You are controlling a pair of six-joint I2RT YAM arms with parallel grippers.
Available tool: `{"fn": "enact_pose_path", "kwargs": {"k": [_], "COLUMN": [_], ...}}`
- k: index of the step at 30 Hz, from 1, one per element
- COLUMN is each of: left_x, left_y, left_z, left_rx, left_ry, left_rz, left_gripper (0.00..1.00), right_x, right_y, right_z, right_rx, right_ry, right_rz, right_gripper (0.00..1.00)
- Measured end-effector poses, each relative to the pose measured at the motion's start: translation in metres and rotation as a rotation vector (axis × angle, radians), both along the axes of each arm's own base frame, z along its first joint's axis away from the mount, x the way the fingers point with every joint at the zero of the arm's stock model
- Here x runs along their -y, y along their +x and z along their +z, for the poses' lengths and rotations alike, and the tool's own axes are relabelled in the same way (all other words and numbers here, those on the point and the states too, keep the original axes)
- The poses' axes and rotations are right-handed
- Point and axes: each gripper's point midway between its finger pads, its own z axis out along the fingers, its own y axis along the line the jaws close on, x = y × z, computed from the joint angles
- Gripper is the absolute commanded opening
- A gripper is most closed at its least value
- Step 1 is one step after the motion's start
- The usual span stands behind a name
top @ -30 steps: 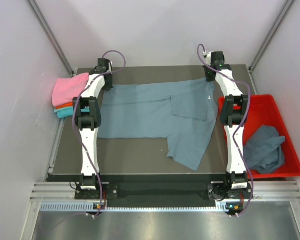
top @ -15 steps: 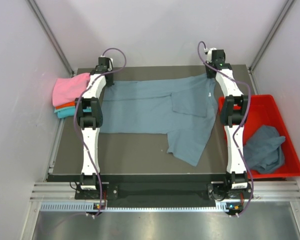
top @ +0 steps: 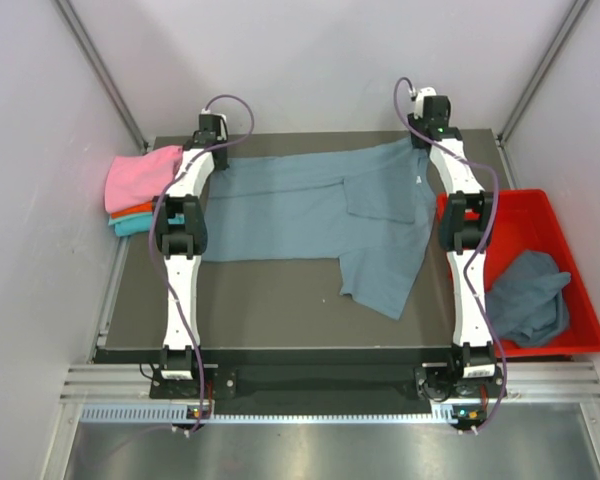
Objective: Fold and stack the t-shirts
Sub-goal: Fold the tshirt
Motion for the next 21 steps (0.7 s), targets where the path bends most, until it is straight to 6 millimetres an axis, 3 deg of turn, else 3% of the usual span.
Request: {"fn": "enact_pose_path", "kwargs": {"k": [6,8,9,10,11,13,17,19,21], "left_x": [-0.009,-0.010,-0.010,-0.010,-0.009,-0.007,-0.006,-0.007,-0.008], "left_y": [-0.003,-0.007,-0.011,-0.017,-0.026,-0.046,-0.104,-0.134,-0.154], "left_z": [0.013,0.031,0.047,0.061,0.084,0.129,0.199,0.209,0.201], "left_rx": [0.006,0.017,0.034,0.044,0.068,0.120,0.222,0.233,0.218], "left_ry": [0.019,0.015,0.010,0.006,0.002,-0.001,0.018,0.032,0.043], "left_rz": [0.035,0.039,0.041,0.039,0.033,0.010,-0.037,-0.047,-0.051], "left_gripper": [0.46,0.52,0.53,0.56,0.61,0.62,0.61,0.61,0.61], "right_x": [0.017,0.021,0.024,0.026,0.025,0.019,-0.015,-0.043,-0.075], "right_y": [0.001,-0.004,-0.009,-0.019,-0.034,-0.070,-0.169,-0.217,-0.263], "right_z": [0.021,0.038,0.052,0.067,0.085,0.125,0.194,0.207,0.190], "right_rx": [0.038,0.047,0.057,0.061,0.065,0.083,0.142,0.152,0.103], "right_ry": [-0.073,-0.084,-0.090,-0.095,-0.099,-0.111,-0.120,-0.118,-0.105], "right_rz": [-0.051,-0.058,-0.058,-0.053,-0.027,0.034,0.243,0.384,0.537], "right_gripper": [0.73,0.83,0.99,1.00,1.00,1.00,0.95,0.90,0.86]}}
